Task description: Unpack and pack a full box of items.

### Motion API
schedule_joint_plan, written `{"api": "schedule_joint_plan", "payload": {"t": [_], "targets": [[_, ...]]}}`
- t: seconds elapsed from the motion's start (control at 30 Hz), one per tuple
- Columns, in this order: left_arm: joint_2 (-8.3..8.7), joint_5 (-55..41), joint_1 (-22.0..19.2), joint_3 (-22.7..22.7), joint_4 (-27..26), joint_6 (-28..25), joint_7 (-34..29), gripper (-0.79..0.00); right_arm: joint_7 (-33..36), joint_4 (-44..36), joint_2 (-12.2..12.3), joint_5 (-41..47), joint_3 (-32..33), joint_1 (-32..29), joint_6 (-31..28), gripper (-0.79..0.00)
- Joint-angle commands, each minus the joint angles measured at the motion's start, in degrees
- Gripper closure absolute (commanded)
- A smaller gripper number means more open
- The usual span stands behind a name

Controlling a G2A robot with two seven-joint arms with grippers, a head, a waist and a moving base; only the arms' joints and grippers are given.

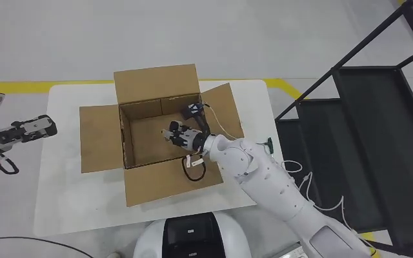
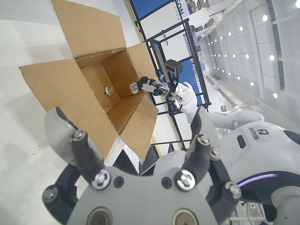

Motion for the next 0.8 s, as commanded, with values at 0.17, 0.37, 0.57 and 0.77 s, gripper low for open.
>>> {"api": "schedule_joint_plan", "payload": {"t": [0.17,0.37,0.57,0.77], "targets": [[0.00,0.0,0.0,0.0,0.0,0.0,0.0,-0.785,4.1,-3.5,1.3,2.7,3.8,-4.4,-5.6,-0.785],[0.00,0.0,0.0,0.0,0.0,0.0,0.0,-0.785,10.9,-13.3,4.1,10.8,14.9,-14.2,-13.4,-0.785],[0.00,0.0,0.0,0.0,0.0,0.0,0.0,-0.785,14.3,-21.7,6.6,18.3,30.1,-25.0,-18.9,-0.785],[0.00,0.0,0.0,0.0,0.0,0.0,0.0,-0.785,10.2,-21.9,7.7,17.8,42.6,-32.4,-20.4,-0.785]]}}
